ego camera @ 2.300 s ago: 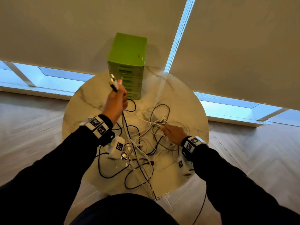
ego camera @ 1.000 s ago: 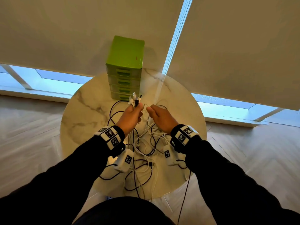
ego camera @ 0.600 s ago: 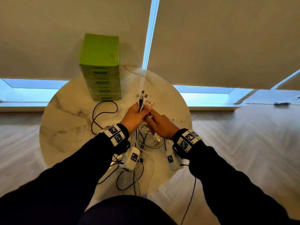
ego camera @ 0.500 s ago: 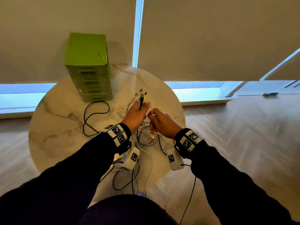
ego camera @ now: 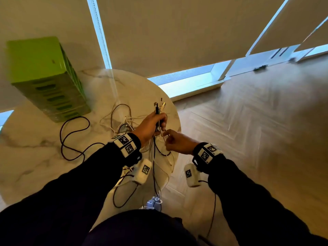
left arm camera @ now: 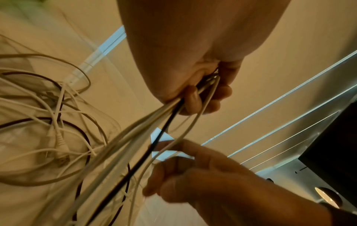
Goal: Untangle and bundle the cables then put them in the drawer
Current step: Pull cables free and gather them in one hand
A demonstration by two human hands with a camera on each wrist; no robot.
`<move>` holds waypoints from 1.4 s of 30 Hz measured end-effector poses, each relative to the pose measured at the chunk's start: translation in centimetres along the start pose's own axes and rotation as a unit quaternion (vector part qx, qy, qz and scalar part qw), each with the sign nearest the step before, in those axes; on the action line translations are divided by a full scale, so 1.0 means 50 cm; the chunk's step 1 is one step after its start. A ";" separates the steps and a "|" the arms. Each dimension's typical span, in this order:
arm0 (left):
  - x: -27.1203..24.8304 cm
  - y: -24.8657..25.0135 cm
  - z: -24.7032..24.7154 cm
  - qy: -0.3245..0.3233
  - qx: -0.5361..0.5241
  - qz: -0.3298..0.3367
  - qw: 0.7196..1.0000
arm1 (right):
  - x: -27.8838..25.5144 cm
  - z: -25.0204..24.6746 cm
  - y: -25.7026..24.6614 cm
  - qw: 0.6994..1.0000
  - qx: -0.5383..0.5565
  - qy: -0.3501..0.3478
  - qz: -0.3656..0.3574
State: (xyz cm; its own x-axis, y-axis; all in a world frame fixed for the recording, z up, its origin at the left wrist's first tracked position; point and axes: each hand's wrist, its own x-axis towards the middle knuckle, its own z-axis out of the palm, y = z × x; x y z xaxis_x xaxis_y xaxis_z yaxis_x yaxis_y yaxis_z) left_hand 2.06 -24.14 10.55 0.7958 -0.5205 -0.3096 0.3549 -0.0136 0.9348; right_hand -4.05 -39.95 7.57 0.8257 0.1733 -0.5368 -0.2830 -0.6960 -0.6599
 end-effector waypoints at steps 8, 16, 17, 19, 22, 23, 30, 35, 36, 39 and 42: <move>0.006 0.001 -0.008 0.070 0.028 -0.024 0.997 | -0.035 0.002 -0.012 0.987 -0.019 0.103 -0.118; -0.015 0.002 -0.066 0.077 -0.122 -0.017 0.989 | -0.034 -0.060 0.071 0.946 -0.249 -0.027 0.206; -0.019 0.004 -0.067 0.066 -0.127 -0.015 0.990 | -0.029 -0.056 0.071 0.941 -0.258 -0.031 0.217; -0.026 0.007 -0.064 0.047 -0.138 -0.012 0.989 | -0.018 -0.040 0.053 0.961 -0.233 0.002 0.152; -0.034 0.010 -0.058 0.036 -0.152 -0.006 0.988 | -0.003 0.001 -0.012 0.987 -0.160 -0.008 -0.027; -0.037 0.012 -0.057 0.037 -0.155 -0.004 0.987 | 0.003 0.016 -0.031 0.990 -0.125 -0.032 -0.063; -0.035 0.002 -0.091 0.103 -0.117 0.021 0.988 | -0.005 0.023 -0.104 0.980 -0.074 0.042 -0.179; -0.025 -0.013 -0.108 0.174 -0.112 0.023 0.978 | -0.024 -0.008 -0.116 0.977 -0.017 0.116 -0.180; -0.025 -0.016 -0.110 0.175 -0.108 0.023 0.978 | -0.024 -0.018 -0.116 0.977 0.002 0.139 -0.162; -0.033 -0.012 -0.114 0.157 -0.125 0.005 0.980 | -0.012 -0.055 -0.077 0.993 -0.064 0.096 0.000; -0.046 0.005 -0.109 0.107 -0.164 -0.013 0.981 | -0.023 -0.064 -0.039 0.928 -0.273 -0.106 0.228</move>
State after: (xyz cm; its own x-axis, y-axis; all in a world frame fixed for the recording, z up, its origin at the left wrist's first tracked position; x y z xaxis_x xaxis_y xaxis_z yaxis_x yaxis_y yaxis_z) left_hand 2.99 -18.28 10.57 0.8564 -0.3327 -0.3948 0.4875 0.2696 0.8304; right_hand -2.87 -41.01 11.15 0.5489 -0.1334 -0.8252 -0.2425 -0.9702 -0.0044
